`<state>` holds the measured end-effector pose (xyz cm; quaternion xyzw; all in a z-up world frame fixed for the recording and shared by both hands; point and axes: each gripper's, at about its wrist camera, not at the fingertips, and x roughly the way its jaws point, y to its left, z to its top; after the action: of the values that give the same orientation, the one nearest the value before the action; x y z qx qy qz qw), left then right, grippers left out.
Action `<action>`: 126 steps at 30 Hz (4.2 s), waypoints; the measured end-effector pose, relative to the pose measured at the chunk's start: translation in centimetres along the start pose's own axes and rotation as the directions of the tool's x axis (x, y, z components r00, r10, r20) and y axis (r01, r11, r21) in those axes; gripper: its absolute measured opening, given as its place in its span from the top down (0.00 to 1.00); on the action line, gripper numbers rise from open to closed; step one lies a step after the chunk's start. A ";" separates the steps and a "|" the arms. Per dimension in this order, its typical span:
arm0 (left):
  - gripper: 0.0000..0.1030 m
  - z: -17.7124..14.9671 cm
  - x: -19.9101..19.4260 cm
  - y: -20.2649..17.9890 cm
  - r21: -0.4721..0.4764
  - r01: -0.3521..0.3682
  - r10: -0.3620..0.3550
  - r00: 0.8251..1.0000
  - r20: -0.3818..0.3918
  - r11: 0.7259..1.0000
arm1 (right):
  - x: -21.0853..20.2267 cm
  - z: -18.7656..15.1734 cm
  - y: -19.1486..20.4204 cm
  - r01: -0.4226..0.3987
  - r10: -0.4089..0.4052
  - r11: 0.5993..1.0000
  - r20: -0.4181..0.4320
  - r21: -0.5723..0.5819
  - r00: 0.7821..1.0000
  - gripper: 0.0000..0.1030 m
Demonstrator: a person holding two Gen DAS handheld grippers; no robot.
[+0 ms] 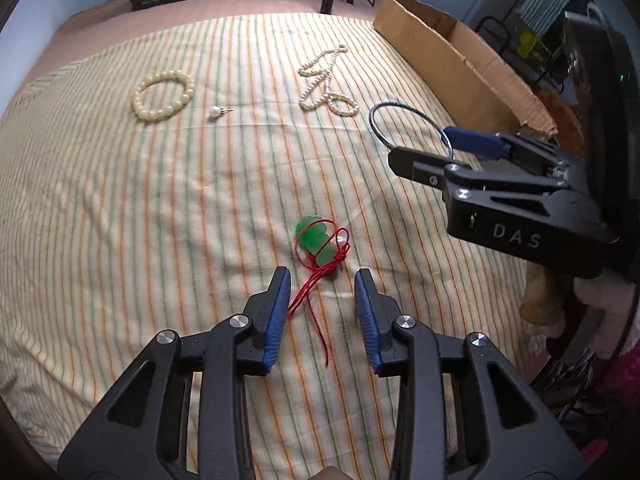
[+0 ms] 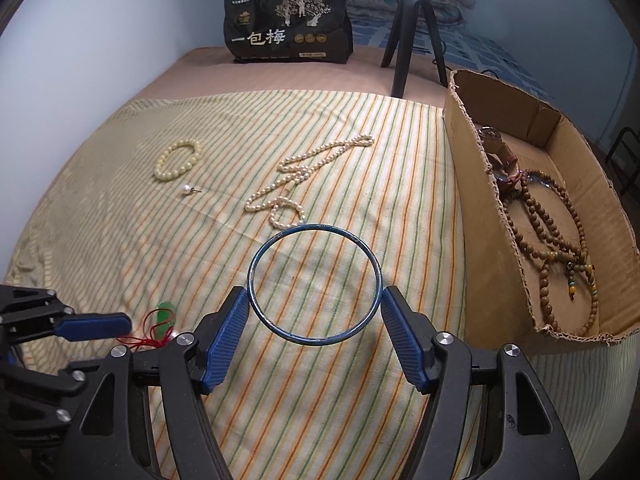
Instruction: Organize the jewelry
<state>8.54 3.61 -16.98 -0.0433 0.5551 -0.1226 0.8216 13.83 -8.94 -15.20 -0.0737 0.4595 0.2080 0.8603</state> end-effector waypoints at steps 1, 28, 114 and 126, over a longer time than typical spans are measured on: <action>0.68 0.1 0.3 -0.3 0.010 -0.010 0.010 1.000 0.000 1.000 | 0.0 0.0 -0.1 0.000 0.000 1.000 0.000 0.003 1.000 0.34; 0.92 0.0 -3.6 0.1 0.017 -0.045 0.043 0.992 0.120 0.999 | -0.6 0.4 -0.3 -0.015 0.015 1.000 0.011 0.014 1.000 0.34; 0.64 16.0 3.2 -15.4 0.121 0.110 -0.131 0.975 0.181 0.987 | -2.0 9.8 -21.9 0.083 -0.099 0.966 0.054 0.246 0.994 0.33; 0.64 15.4 1.5 -15.5 0.141 0.089 -0.118 0.970 0.212 0.986 | -3.3 9.4 -22.0 0.096 -0.117 0.961 0.065 0.261 0.991 0.33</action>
<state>20.90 -12.77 -9.31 -0.0318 0.4488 -0.1957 0.8713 28.68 -26.77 -8.60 0.0222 0.4435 0.1029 0.8901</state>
